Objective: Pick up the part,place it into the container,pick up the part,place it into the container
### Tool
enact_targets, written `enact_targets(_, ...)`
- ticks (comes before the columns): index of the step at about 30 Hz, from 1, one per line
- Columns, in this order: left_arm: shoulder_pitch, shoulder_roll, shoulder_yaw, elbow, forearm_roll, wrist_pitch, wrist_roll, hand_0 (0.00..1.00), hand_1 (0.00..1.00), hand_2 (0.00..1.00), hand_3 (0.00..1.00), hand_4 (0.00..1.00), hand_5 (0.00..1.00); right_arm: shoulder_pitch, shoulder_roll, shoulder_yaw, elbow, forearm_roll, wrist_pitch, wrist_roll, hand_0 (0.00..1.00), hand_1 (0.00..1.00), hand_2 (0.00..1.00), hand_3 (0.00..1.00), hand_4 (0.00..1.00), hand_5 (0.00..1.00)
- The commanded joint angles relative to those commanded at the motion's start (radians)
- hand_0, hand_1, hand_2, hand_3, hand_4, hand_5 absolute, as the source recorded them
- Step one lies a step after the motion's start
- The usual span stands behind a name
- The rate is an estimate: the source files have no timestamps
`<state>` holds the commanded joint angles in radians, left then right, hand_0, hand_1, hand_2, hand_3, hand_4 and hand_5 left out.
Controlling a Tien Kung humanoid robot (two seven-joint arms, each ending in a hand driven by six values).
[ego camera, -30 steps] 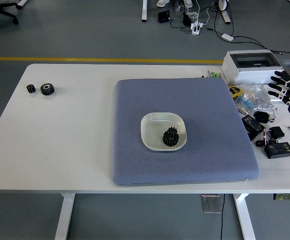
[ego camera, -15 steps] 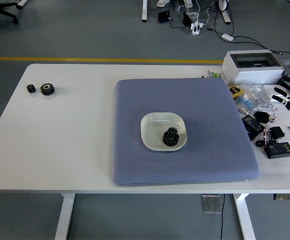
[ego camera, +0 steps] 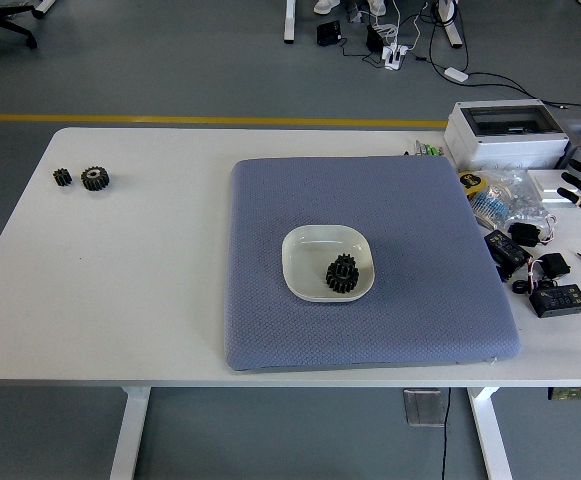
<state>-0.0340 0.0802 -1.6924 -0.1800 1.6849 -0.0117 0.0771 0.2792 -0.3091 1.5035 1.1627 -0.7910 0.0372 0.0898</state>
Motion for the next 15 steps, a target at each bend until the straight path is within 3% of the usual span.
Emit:
enact_targets(9, 0.000, 0.001, 0.000, 0.000, 0.000, 0.000, 0.000, 0.717, 0.679, 0.685, 0.570, 0.609, 0.570, -0.007, 0.010, 0.009, 0.003, -0.005, 0.020, 0.024, 0.766, 0.759, 0.781, 0.785, 0.998, 0.852)
enact_targets(15, -0.001, -0.001, -0.004, 0.000, 0.004, 0.000, 0.003, 0.718, 0.679, 0.685, 0.570, 0.609, 0.570, -0.017, 0.023, -0.002, -0.002, -0.115, -0.005, 0.081, 0.776, 0.769, 0.786, 0.791, 0.998, 0.853)
